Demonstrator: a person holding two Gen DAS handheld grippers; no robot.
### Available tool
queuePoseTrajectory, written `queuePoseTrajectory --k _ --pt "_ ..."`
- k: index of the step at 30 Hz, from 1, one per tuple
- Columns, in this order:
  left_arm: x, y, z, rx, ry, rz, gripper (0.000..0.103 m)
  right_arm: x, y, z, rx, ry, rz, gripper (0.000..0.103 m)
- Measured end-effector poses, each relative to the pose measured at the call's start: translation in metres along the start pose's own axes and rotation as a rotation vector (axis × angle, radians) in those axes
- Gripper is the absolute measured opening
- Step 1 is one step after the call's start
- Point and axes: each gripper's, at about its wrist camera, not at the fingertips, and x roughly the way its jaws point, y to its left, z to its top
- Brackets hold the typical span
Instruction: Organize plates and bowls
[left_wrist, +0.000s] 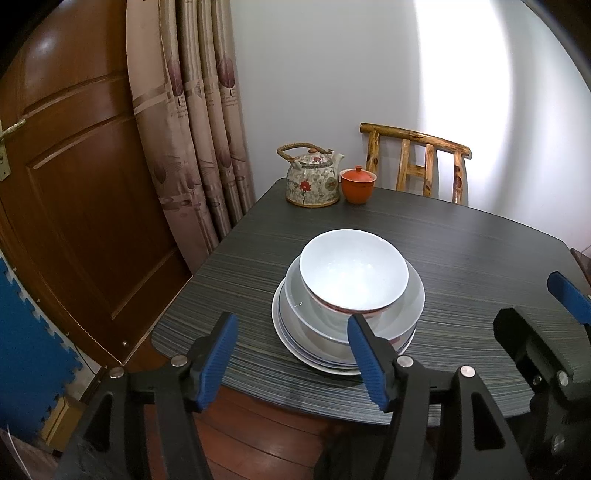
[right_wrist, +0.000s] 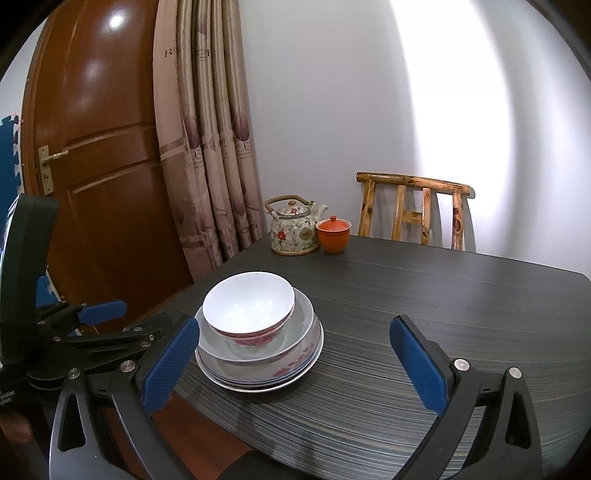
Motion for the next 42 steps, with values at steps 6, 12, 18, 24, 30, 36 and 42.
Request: queuePoseTrajectory --k 6,12,18,24,30,36,42 --pt "0.0003 -0.0016 -0.0011 0.01 -0.003 0.001 0.064 0.0021 -0.0038 0.0022 -0.005 0.007 -0.003 0.102" --pt "0.0015 -0.002 -0.0011 0.01 0.001 -0.002 0.064 0.0014 -0.0054 0.003 -0.002 0.001 0.0 0.102" --pt "0.003 -0.0029 -0.0011 0.018 0.006 0.002 0.064 0.0036 -0.0053 0.0023 -0.003 0.008 0.003 0.102" --pt "0.0041 -0.0027 -0.0016 0.017 0.012 -0.003 0.064 0.004 -0.0051 0.0014 -0.003 0.008 0.003 0.102" --pt "0.0041 -0.0046 -0.0025 0.022 0.015 0.002 0.064 0.0054 -0.0045 -0.001 -0.001 0.011 0.002 0.102" --pt "0.0048 -0.0056 -0.0033 0.022 0.024 0.001 0.064 0.0056 -0.0043 -0.0005 -0.002 0.015 0.004 0.102" --pt "0.0049 -0.0062 -0.0044 0.022 0.027 0.001 0.064 0.0064 -0.0028 -0.005 0.0 0.022 0.003 0.102"
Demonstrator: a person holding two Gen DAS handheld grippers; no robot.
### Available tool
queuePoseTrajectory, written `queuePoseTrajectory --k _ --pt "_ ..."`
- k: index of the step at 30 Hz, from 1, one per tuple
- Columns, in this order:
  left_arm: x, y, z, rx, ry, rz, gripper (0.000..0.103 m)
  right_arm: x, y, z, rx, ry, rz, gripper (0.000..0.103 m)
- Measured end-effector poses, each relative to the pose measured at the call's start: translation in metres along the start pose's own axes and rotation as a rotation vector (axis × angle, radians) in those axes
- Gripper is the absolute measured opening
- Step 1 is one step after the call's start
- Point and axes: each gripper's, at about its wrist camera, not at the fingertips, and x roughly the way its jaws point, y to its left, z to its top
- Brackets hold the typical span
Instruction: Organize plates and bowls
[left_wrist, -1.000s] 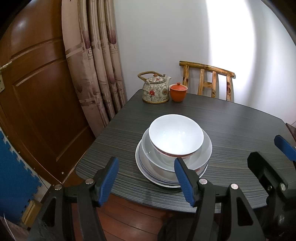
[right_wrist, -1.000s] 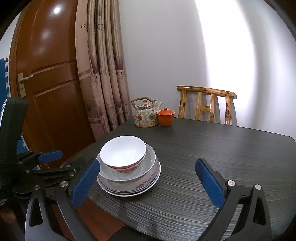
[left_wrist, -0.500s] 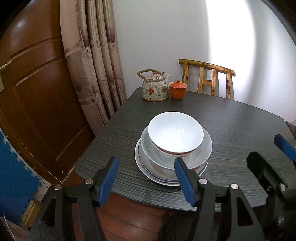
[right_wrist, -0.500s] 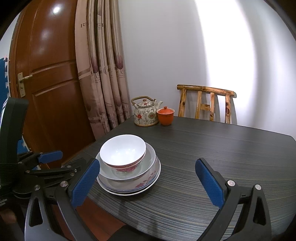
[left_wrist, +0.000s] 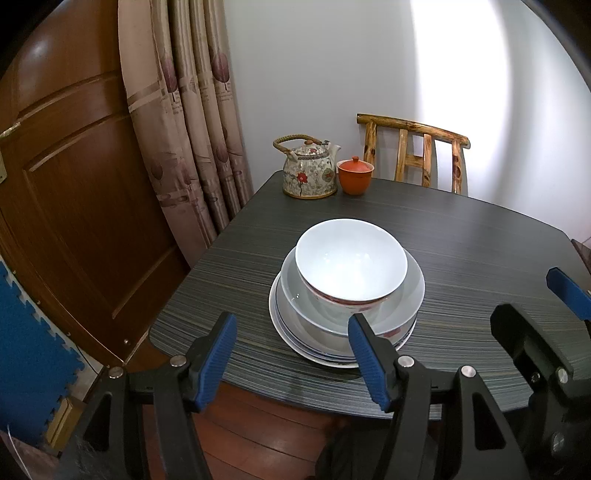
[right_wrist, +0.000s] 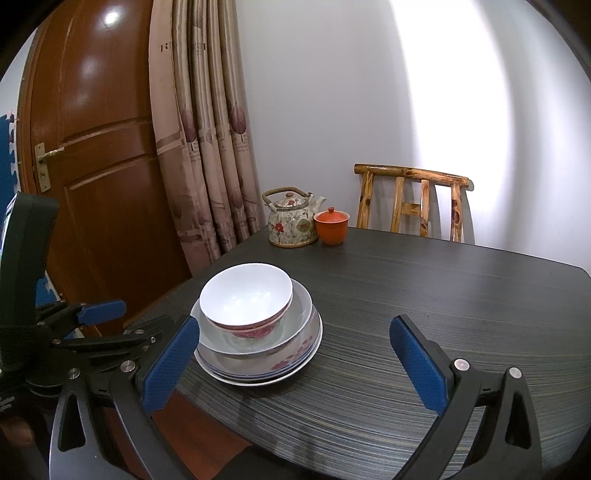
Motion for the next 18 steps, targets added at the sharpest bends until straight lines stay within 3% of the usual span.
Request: queuePoseTrajectory --k 18 --pt "0.0026 0.0015 -0.0018 0.006 0.006 0.002 0.064 0.0002 -0.0011 -0.0021 0.001 0.005 0.0 0.102"
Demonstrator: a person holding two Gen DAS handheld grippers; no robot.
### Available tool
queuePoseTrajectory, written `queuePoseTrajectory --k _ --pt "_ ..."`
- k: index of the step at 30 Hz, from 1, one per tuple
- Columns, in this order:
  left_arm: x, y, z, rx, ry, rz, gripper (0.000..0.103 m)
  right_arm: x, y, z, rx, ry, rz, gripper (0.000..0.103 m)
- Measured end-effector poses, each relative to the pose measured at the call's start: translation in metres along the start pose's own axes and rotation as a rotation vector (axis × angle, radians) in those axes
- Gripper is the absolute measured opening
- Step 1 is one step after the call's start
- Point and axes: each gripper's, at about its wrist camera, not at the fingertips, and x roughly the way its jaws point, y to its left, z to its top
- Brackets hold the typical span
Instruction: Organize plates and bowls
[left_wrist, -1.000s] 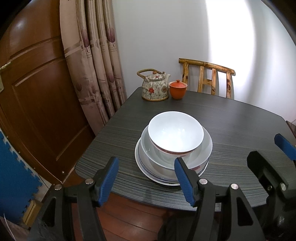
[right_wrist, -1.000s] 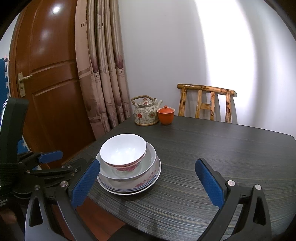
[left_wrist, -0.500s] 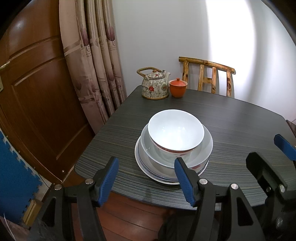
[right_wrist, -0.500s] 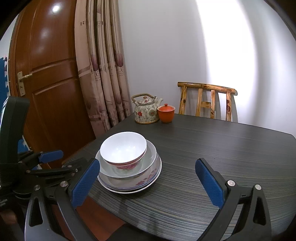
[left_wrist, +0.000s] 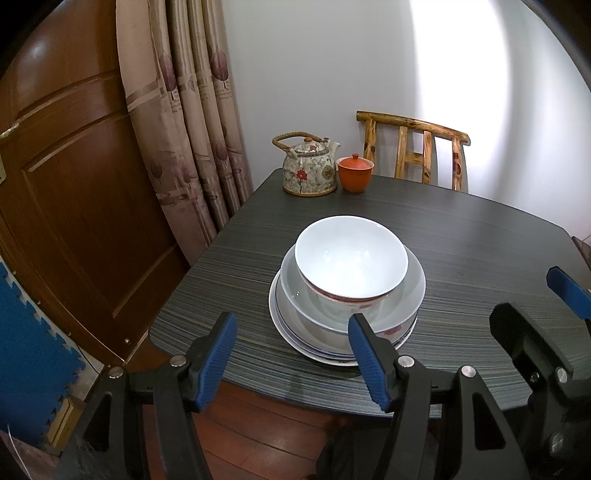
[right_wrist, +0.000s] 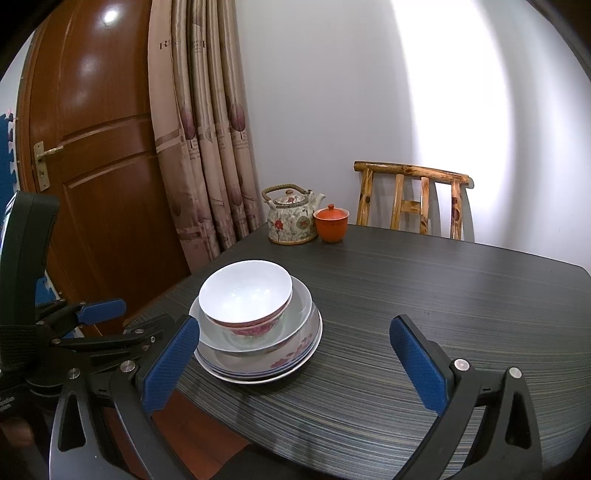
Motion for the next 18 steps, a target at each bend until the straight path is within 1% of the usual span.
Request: queuePoseTrajectory --k 18 --pt "0.0008 -0.0003 0.0008 0.0 0.003 -0.002 0.064 0.0003 -0.0006 -0.0031 -0.001 0.006 0.001 0.102"
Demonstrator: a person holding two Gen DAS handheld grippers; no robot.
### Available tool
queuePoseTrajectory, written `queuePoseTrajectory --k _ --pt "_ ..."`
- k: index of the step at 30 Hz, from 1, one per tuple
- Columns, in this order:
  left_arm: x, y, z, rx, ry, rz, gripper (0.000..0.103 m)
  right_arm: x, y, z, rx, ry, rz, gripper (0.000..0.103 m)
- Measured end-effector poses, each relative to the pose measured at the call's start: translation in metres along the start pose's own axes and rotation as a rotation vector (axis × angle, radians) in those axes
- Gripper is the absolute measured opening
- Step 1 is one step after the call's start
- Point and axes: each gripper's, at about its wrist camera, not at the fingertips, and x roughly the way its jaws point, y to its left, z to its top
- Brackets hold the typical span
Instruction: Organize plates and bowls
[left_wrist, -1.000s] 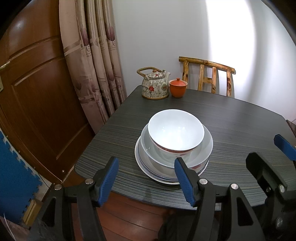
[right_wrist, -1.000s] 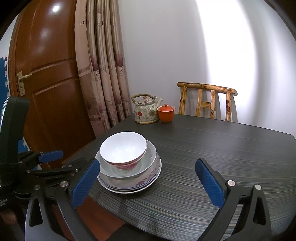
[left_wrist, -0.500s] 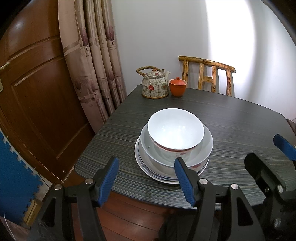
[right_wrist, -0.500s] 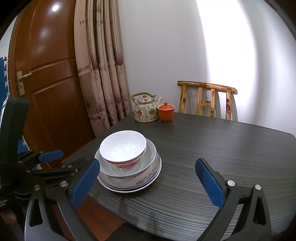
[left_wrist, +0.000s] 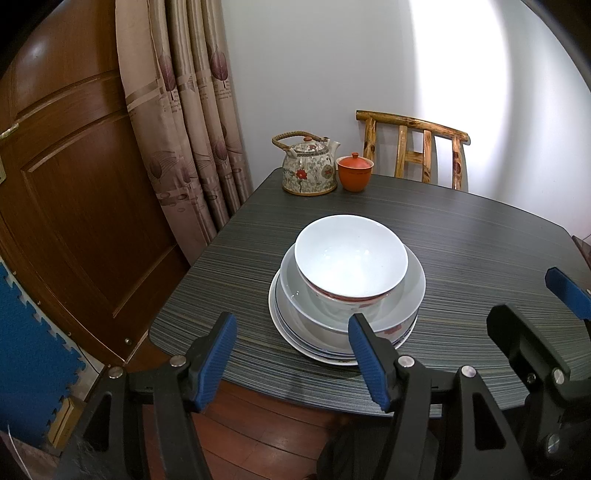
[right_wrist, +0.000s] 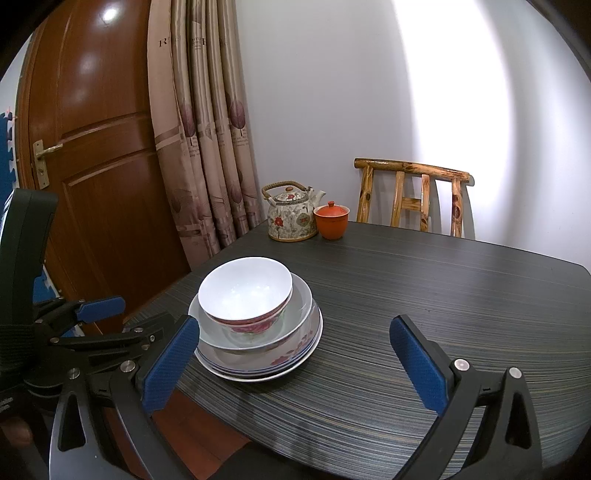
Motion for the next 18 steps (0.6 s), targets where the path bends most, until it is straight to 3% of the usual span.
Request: queuePoseTrajectory --k 18 --pt "0.0018 0.0011 0.0 0.001 0.003 0.0 0.064 0.0014 -0.0005 0.0001 -0.001 0.005 0.004 0.102"
